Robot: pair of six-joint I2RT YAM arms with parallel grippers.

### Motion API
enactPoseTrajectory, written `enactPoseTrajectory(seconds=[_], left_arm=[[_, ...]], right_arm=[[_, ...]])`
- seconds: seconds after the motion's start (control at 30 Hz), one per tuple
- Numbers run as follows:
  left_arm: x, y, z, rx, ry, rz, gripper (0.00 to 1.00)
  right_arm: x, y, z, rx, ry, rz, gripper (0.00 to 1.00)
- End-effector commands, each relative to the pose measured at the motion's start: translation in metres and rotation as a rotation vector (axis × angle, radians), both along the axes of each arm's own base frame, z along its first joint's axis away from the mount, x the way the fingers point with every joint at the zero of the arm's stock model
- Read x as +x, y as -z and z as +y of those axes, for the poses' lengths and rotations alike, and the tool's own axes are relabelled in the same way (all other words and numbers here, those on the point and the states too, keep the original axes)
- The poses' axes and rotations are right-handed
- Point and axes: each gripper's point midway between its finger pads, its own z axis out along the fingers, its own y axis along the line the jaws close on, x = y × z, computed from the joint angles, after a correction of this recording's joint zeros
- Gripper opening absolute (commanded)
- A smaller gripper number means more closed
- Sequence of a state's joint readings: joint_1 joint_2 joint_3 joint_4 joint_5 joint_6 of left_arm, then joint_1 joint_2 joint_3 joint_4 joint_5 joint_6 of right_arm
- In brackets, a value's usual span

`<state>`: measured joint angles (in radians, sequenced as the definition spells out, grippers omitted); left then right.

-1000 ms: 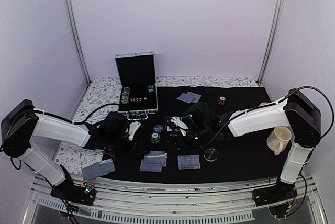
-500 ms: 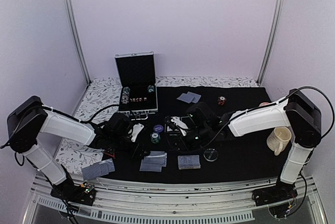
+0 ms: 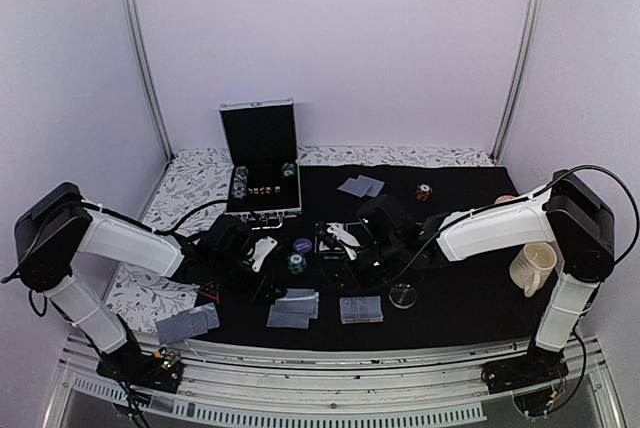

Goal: Distribute texas hold em gaming equipment
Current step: Pick up the poker card from the face-down deck piles.

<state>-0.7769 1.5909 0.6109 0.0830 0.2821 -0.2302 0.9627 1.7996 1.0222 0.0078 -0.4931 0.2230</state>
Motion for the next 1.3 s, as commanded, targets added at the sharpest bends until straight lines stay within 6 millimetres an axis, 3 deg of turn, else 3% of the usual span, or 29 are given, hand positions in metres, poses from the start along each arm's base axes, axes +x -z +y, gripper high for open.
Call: enactPoseTrajectory(seconds=[0.0,0.2,0.43,0.6,0.8,1.1,1.27], left_arm=[[-0.002,-0.003,-0.006,-0.012,0.036,0.005,0.27],[-0.004,-0.004,-0.007,-0.017,0.044,0.007,0.2],[-0.006,-0.011,-0.009,-0.039,0.057,0.003,0.0],[-0.009,-0.021,-0.012,-0.069,0.062,0.003,0.0],[-0.013,-0.059,-0.022,-0.133,0.082,-0.056,0.0],[-0.024,-0.134,-0.033,-0.192,0.112,-0.253,0.0],[-0.024,-0.172,-0.03,-0.244,0.088,-0.348,0.0]], right_arm=[[0.0,-0.016,-0.001,0.025,-0.011,-0.021,0.18],[0.0,-0.016,-0.003,0.02,-0.01,-0.022,0.18],[0.001,-0.019,-0.004,0.022,-0.008,-0.023,0.18],[0.001,-0.023,-0.005,0.026,-0.005,-0.031,0.18],[0.004,-0.042,-0.007,0.066,0.004,-0.04,0.18],[0.01,-0.105,-0.018,0.191,0.035,-0.143,0.28],[0.011,-0.126,-0.024,0.224,0.033,-0.204,0.33]])
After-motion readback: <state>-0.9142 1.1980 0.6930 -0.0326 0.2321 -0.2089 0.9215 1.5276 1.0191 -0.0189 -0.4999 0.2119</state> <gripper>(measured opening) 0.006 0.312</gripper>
